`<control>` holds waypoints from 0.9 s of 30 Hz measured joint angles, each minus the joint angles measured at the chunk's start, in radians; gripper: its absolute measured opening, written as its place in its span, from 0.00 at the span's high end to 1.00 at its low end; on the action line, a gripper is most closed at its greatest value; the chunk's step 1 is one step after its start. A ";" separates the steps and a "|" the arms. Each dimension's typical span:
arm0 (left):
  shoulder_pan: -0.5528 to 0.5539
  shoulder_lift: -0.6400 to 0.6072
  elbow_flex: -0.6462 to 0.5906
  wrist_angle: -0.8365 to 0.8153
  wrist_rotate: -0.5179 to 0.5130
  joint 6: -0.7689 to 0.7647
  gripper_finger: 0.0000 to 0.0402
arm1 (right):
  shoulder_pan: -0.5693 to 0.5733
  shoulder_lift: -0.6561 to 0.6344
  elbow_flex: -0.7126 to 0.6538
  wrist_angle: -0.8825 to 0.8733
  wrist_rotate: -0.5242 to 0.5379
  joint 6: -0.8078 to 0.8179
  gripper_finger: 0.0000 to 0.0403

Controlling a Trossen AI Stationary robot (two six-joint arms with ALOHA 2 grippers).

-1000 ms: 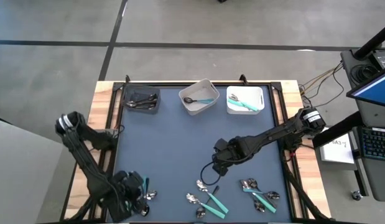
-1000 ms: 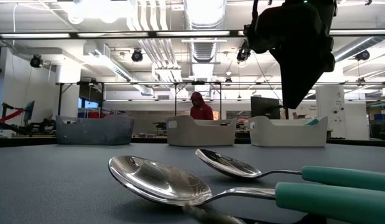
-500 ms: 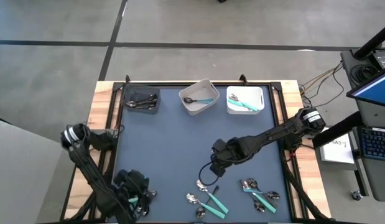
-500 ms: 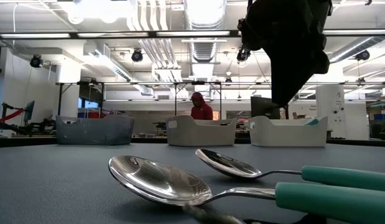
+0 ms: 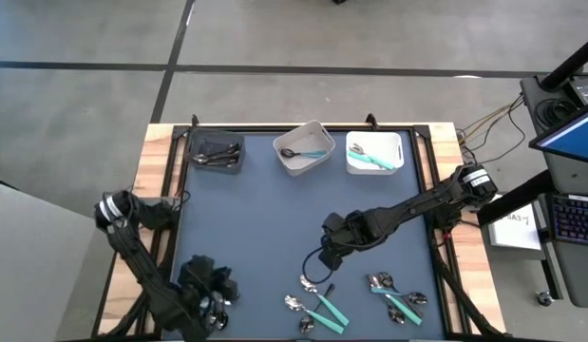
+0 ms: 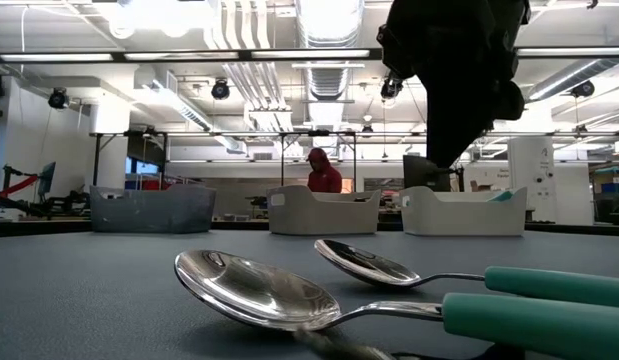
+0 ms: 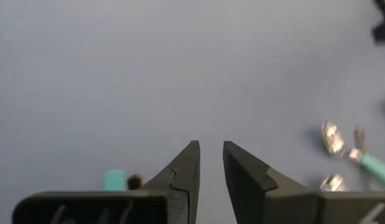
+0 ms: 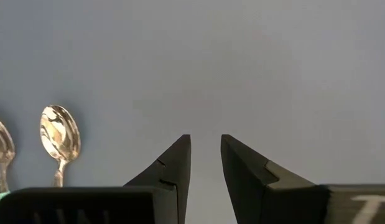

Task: Sort silverware by color (type)
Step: Put the blue spoon into the gray bin

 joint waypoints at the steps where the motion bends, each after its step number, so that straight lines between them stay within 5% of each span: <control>1: 0.009 0.000 0.000 0.015 0.018 -0.002 0.85 | 0.000 0.000 0.000 0.002 0.000 0.001 0.80; 8: 0.002 0.031 -0.001 0.031 0.126 -0.101 0.84 | 0.000 0.000 0.000 0.027 0.000 0.001 0.80; 27: -0.031 0.067 0.000 0.049 0.160 -0.162 0.84 | 0.000 0.000 0.000 0.053 0.000 -0.001 0.80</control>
